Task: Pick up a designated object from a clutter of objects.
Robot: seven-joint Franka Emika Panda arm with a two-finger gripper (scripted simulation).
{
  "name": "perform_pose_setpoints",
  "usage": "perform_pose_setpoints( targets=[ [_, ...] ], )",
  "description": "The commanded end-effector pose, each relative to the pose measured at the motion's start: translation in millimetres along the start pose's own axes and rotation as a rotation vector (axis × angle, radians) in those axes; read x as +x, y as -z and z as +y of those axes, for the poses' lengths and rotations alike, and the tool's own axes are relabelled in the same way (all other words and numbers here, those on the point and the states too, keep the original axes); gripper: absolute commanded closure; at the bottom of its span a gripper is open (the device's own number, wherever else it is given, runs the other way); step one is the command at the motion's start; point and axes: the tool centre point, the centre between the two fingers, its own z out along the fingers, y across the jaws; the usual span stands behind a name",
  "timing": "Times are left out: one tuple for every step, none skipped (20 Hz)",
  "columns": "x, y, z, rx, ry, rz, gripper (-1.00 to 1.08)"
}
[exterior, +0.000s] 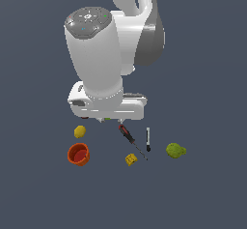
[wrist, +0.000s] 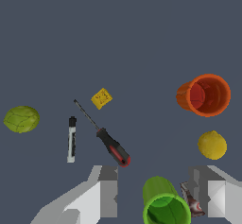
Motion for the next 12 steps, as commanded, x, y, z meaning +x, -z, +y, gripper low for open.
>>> perform_pose_setpoints(
  targets=[
    [14.7, -16.9, 14.6, 0.006, -0.026, -0.004, -0.2],
    [20.1, -23.8, 20.6, 0.008, -0.036, -0.005, -0.2],
    [25.4, -31.0, 26.6, 0.011, -0.046, -0.007, -0.2],
    [30.4, -38.2, 32.7, 0.013, -0.057, -0.008, -0.2],
    [35.3, -45.7, 38.9, 0.015, -0.067, -0.01, -0.2],
    [39.9, -53.2, 45.2, 0.016, -0.077, -0.011, -0.2],
    [44.4, -60.9, 51.5, 0.018, -0.087, -0.013, -0.2],
    [48.6, -68.7, 57.9, 0.02, -0.096, -0.014, -0.2],
    [52.4, -76.3, 64.0, 0.021, -0.106, -0.015, -0.2],
    [55.8, -83.5, 69.9, 0.022, -0.115, -0.017, -0.2],
    [58.8, -90.4, 75.4, 0.024, -0.123, -0.018, -0.2],
    [61.6, -97.0, 80.6, 0.025, -0.13, -0.019, -0.2]
  ],
)
